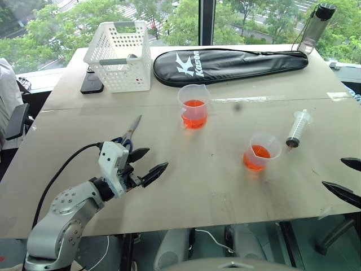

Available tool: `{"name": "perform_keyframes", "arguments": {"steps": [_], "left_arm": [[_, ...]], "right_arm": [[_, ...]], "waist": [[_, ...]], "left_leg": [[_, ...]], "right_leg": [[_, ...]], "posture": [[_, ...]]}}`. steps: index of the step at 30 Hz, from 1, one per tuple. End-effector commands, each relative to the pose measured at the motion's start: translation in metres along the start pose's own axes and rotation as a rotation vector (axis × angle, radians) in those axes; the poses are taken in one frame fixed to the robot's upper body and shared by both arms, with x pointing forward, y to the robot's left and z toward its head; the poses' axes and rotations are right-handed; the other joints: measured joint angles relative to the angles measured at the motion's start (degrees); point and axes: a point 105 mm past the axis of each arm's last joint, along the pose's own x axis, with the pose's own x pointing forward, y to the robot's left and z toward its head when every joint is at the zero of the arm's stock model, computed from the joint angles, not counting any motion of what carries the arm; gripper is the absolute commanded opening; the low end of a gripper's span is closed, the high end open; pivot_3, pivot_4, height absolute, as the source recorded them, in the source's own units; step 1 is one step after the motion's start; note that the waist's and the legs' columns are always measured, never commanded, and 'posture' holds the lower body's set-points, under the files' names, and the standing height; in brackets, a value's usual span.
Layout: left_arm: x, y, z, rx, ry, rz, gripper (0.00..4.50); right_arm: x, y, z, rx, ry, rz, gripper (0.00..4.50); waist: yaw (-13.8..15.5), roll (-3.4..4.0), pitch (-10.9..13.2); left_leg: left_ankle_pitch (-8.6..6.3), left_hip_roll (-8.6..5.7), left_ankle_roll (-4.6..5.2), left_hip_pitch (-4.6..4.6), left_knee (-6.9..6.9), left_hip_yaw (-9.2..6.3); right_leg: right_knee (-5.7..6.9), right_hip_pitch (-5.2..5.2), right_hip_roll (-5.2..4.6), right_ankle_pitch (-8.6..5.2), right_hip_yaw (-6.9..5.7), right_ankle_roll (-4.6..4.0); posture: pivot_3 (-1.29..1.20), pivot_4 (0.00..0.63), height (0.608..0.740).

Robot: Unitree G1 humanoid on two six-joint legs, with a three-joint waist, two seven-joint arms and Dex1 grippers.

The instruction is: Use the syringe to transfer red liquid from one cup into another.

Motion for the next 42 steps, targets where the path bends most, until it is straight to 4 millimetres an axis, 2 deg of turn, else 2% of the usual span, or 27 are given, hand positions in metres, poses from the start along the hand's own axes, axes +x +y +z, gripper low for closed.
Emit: {"name": "perform_keyframes", "arguments": {"steps": [1,3,6,10,13,16,22,25,30,36,37,39,42], "left_arm": [[0.004,-0.009,0.022,0.049,-0.057,-0.066,4.42],[0.014,-0.018,0.035,0.072,-0.089,-0.133,4.42],[0.021,-0.033,0.056,0.094,-0.144,-0.236,4.42],[0.024,-0.051,0.072,0.130,-0.170,-0.348,4.42],[0.028,-0.063,0.082,0.175,-0.186,-0.414,4.42],[0.032,-0.070,0.089,0.186,-0.207,-0.446,4.42],[0.034,-0.074,0.093,0.197,-0.222,-0.450,4.42],[0.035,-0.076,0.093,0.189,-0.228,-0.441,4.42],[0.035,-0.079,0.092,0.179,-0.232,-0.432,4.42],[0.025,-0.085,0.092,0.172,-0.247,-0.461,4.42],[0.024,-0.085,0.094,0.164,-0.255,-0.463,4.50],[0.023,-0.084,0.098,0.161,-0.271,-0.458,4.50],[0.022,-0.082,0.102,0.160,-0.281,-0.454,4.50]], "right_arm": [[0.011,-0.020,0.019,0.010,-0.053,-0.122,4.50],[0.024,-0.041,0.034,0.041,-0.065,-0.275,4.50],[0.039,-0.062,0.047,0.159,-0.058,-0.366,4.50],[0.058,-0.075,0.060,0.206,-0.012,-0.417,4.50],[0.081,-0.084,0.065,0.341,0.042,-0.443,4.50],[0.101,-0.092,0.060,0.445,0.227,-0.473,4.50],[0.128,-0.114,0.057,0.723,0.337,-0.527,4.50],[0.139,-0.117,0.045,0.789,0.423,-0.545,4.50],[0.151,-0.127,0.028,0.845,0.487,-0.577,4.50],[0.171,-0.131,0.028,0.808,0.475,-0.544,4.50],[0.173,-0.130,0.028,0.807,0.479,-0.530,3.97],[0.175,-0.128,0.028,0.791,0.487,-0.506,3.25],[0.178,-0.124,0.029,0.775,0.501,-0.468,1.79]], "waist": [[0.0,-0.02,0.0],[-0.4,0.01,0.0],[-0.2,0.02,-0.1],[-0.2,-0.04,-0.1],[-0.4,-0.02,-0.1],[-0.5,-0.02,-0.1],[-0.2,-0.01,-0.1],[-0.3,0.00,-0.1],[-0.6,0.01,-0.1],[-1.8,0.03,-0.1],[-1.9,0.03,-0.1],[-2.0,0.04,-0.1],[-2.0,0.04,-0.1]], "left_leg": [[0.00,0.00,0.00,0.00,0.00,0.00],[0.00,0.03,-0.01,0.06,0.08,0.03],[0.00,0.11,-0.01,0.14,0.15,0.33],[0.04,0.11,-0.05,-0.06,0.09,0.35],[0.19,0.09,-0.28,-0.06,0.07,0.43],[0.18,0.05,-0.26,-0.05,0.06,0.54],[0.17,0.02,-0.22,-0.07,0.07,0.60],[0.17,-0.01,-0.22,-0.08,0.05,0.58],[0.16,-0.02,-0.21,-0.07,0.02,0.66],[0.16,0.00,-0.20,-0.03,0.02,0.66],[0.16,0.00,-0.21,-0.03,0.02,0.66],[0.16,0.01,-0.21,-0.03,0.02,0.66],[0.16,0.02,-0.21,0.00,0.02,0.66]], "right_leg": [[0.00,0.00,0.00,0.00,0.00,0.00],[0.02,0.04,-0.01,0.04,-0.04,-0.05],[0.03,0.05,-0.37,0.20,-0.49,-0.26],[0.02,-0.10,-0.35,0.19,-0.57,-0.26],[0.04,-0.12,-0.33,0.24,-0.55,-0.16],[0.01,-0.12,-0.22,0.23,-0.55,-0.19],[0.01,-0.12,-0.03,0.25,-0.58,-0.16],[-0.01,-0.11,-0.01,0.33,-0.63,-0.02],[-0.05,-0.11,0.01,0.34,-0.58,-0.01],[-0.01,-0.11,0.07,0.34,-0.55,0.00],[-0.01,-0.12,0.08,0.34,-0.55,0.00],[0.00,-0.12,0.08,0.34,-0.54,0.00],[0.02,-0.12,0.08,0.34,-0.53,0.00]], "posture": [[0.00,0.150,0.724],[0.00,0.150,0.724],[0.00,0.150,0.724],[0.00,0.150,0.724],[0.00,0.150,0.724],[0.00,0.150,0.724],[0.00,0.150,0.724],[0.00,0.150,0.724],[0.00,0.150,0.724],[0.00,0.150,0.724],[0.00,0.150,0.724],[0.00,0.150,0.724],[0.00,0.150,0.724]]}}
